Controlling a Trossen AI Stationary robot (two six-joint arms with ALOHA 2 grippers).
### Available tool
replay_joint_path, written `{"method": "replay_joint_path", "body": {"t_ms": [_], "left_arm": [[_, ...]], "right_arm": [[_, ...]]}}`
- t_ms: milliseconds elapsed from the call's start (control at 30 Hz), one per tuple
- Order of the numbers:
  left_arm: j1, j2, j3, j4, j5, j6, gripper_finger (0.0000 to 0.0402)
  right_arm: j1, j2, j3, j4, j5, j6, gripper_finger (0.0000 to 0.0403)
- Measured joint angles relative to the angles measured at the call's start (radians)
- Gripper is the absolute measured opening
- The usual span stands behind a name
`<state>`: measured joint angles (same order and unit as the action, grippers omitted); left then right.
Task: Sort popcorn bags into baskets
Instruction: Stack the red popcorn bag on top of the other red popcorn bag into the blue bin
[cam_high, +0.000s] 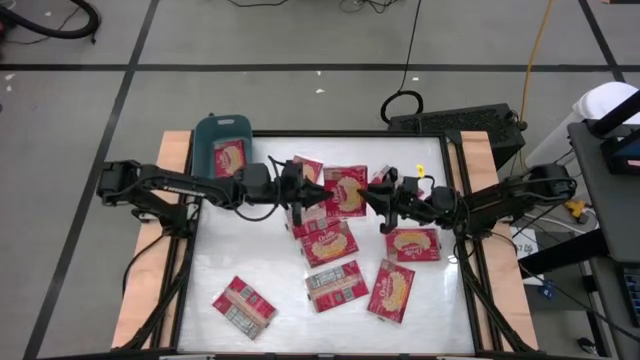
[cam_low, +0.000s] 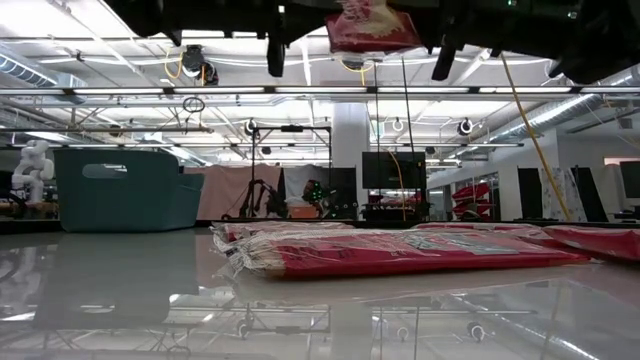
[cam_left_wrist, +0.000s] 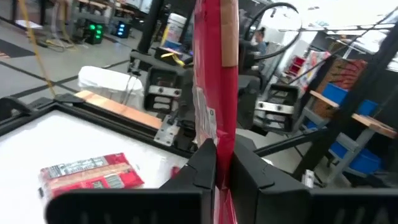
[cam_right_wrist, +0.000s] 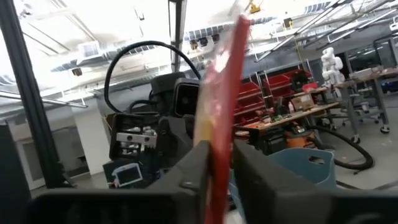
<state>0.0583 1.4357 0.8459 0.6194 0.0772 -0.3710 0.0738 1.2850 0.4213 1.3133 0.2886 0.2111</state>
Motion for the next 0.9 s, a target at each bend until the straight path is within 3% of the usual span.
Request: {"method": "replay_joint_path", "body": {"t_ms": [200,333,567,900], "left_arm": [[0.039,-0.119,0.000,-0.199,0.023,-0.012,0.0016],[0.076,-0.232,0.000,-0.370,0.019,-0.044,0.0016],[0.180,-0.463,0.001,-0.719,-0.039,-0.059,0.0016],[0.397,-0.693,0.001,-1.096,-0.130,-0.024,0.0016]], "right_arm": [[0.000,-0.069,0.000,-0.159,0.008,0.015,0.0166],[0.000,-0.113,0.000,-0.292,0.007,0.016,0.0201],[0.007,-0.132,0.000,-0.491,-0.005,0.042,0.0210],[0.073,-0.133,0.000,-0.563,-0.005,0.000,0.0206]]}}
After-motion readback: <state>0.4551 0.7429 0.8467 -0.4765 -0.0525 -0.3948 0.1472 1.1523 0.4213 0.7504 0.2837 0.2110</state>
